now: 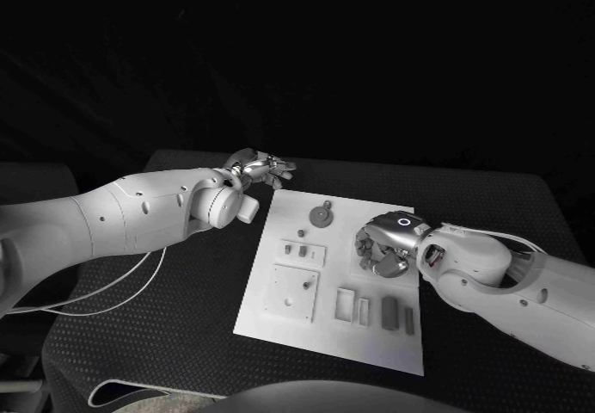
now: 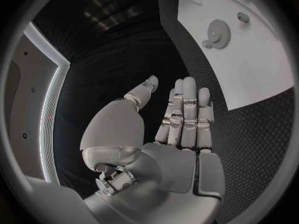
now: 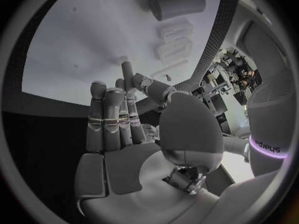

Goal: Assemble the parts on the task board

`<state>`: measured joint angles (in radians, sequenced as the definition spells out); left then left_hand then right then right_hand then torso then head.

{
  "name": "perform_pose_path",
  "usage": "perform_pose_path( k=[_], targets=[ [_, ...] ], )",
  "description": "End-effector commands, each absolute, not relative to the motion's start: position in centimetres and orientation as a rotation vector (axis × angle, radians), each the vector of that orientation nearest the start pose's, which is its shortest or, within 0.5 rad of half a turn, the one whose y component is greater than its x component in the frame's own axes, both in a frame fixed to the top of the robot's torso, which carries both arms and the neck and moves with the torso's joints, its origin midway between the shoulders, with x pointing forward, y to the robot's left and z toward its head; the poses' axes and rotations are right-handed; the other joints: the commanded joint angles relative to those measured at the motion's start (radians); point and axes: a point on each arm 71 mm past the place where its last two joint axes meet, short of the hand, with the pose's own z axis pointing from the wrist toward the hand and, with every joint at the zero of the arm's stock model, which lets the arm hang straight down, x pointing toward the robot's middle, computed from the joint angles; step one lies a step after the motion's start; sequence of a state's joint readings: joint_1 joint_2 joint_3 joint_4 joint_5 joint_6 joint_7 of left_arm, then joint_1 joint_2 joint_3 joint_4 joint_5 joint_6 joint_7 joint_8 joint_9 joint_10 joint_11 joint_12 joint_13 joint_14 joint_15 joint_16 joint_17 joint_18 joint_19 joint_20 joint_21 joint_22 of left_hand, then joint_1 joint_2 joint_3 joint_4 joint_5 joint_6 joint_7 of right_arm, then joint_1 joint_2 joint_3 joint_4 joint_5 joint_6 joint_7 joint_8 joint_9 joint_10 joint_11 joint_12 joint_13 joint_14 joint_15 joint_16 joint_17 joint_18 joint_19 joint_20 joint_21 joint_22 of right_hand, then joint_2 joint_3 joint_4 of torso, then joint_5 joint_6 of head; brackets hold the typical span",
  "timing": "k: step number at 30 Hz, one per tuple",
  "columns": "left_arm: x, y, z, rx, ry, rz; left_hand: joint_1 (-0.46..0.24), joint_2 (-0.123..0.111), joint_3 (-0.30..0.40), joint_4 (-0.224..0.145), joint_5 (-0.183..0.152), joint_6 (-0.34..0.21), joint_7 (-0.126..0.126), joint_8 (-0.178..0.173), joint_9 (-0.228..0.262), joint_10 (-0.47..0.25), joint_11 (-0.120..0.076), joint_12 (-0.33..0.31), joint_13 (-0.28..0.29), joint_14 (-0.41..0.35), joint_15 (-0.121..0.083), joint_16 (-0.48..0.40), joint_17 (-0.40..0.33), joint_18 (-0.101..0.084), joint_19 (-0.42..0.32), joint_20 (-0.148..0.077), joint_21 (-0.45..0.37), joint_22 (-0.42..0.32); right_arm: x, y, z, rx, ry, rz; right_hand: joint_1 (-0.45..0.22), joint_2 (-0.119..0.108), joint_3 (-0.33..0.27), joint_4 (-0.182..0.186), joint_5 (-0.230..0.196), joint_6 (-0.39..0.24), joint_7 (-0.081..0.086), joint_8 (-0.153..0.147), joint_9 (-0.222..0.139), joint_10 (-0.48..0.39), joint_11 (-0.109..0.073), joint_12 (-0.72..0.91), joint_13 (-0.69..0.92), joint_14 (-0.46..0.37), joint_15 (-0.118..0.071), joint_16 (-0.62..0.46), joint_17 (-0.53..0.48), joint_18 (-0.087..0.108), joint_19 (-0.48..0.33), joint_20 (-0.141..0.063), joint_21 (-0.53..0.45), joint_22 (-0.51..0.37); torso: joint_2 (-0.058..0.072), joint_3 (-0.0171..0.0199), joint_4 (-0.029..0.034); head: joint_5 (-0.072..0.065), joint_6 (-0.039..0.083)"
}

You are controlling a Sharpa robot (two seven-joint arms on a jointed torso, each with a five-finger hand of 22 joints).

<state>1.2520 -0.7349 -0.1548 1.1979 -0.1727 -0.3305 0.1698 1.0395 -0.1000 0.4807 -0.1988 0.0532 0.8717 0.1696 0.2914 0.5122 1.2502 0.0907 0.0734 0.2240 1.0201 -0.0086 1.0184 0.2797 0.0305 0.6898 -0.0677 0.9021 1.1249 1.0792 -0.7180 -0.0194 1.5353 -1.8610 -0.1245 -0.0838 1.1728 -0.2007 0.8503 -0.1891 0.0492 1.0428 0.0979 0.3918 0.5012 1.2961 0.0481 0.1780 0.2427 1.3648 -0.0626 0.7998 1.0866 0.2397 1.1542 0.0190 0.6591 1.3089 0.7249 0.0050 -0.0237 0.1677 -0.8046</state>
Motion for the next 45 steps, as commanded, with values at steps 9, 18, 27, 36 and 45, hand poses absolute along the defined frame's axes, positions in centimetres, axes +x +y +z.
perform_pose_path(
  k=[9,18,27,36,45],
  targets=[
    [54.0,25.9,-21.8,-1.065,1.597,-1.1,-0.015,0.0,-0.005,0.006,0.001,-0.009,-0.001,0.004,-0.002,-0.001,0.004,0.0,0.002,0.004,0.001,-0.007,0.003,-0.001,0.001,-0.038,-0.006,0.002,44.0,-10.2,-21.1,-0.607,1.691,0.732,-0.002,0.014,-0.001,-0.005,-0.001,0.008,-0.001,0.006,0.004,0.034,-0.017,0.003,0.035,-0.009,-0.017,0.007,-0.001,0.022,0.007,-0.003,0.006,0.02,0.0,-0.0014,0.0,0.014,-0.003],
    [54.1,25.8,-21.8,-1.064,1.597,-1.1,-0.016,-0.001,-0.005,0.006,0.001,-0.009,-0.001,0.004,-0.003,-0.001,0.004,0.0,0.002,0.004,0.001,-0.007,0.003,-0.001,0.001,-0.038,-0.006,0.003,42.8,-6.0,-20.4,-0.642,1.599,0.84,-0.002,0.015,-0.001,-0.006,-0.001,0.008,-0.001,0.006,0.006,0.034,-0.018,0.003,0.036,-0.009,-0.018,0.009,-0.002,0.022,0.008,-0.004,0.007,0.02,0.0,-0.0009,-0.0003,0.03,-0.007],
    [54.2,25.3,-21.9,-1.06,1.601,-1.108,-0.015,-0.001,-0.005,0.006,0.001,-0.009,-0.001,0.004,-0.003,-0.001,0.004,0.0,0.002,0.004,0.001,-0.007,0.003,-0.001,0.001,-0.038,-0.007,0.003,40.5,-1.7,-22.8,-0.715,1.59,0.872,-0.001,0.015,0.0,-0.008,-0.001,0.008,-0.002,0.006,0.007,0.034,-0.018,0.003,0.038,-0.008,-0.018,0.011,-0.003,0.022,0.01,-0.005,0.01,0.02,0.0,-0.002,0.0024,0.045,-0.015],
    [54.2,24.9,-21.9,-1.058,1.607,-1.113,-0.015,-0.001,-0.005,0.006,0.001,-0.009,-0.001,0.005,-0.003,-0.001,0.004,0.0,0.002,0.004,0.001,-0.008,0.004,-0.001,0.001,-0.038,-0.007,0.003,39.0,0.2,-25.4,-0.773,1.612,0.88,-0.001,0.014,0.003,-0.009,-0.001,0.008,-0.002,0.006,0.01,0.035,-0.018,0.003,0.04,-0.007,-0.019,0.013,-0.006,0.022,0.013,-0.006,0.013,0.02,0.0,-0.0017,0.0021,0.054,-0.022],
    [54.3,24.6,-21.9,-1.054,1.612,-1.12,-0.016,-0.001,-0.005,0.007,0.001,-0.009,-0.001,0.005,-0.003,-0.001,0.004,0.0,0.002,0.004,0.001,-0.008,0.004,-0.001,0.0,-0.038,-0.007,0.004,38.4,0.8,-27.1,-0.795,1.638,0.881,-0.001,0.013,0.006,-0.011,-0.001,0.008,-0.002,0.006,0.012,0.035,-0.019,0.003,0.041,-0.007,-0.019,0.015,-0.008,0.022,0.016,-0.008,0.017,0.021,0.001,-0.0006,0.002,0.064,-0.028]
  ],
)
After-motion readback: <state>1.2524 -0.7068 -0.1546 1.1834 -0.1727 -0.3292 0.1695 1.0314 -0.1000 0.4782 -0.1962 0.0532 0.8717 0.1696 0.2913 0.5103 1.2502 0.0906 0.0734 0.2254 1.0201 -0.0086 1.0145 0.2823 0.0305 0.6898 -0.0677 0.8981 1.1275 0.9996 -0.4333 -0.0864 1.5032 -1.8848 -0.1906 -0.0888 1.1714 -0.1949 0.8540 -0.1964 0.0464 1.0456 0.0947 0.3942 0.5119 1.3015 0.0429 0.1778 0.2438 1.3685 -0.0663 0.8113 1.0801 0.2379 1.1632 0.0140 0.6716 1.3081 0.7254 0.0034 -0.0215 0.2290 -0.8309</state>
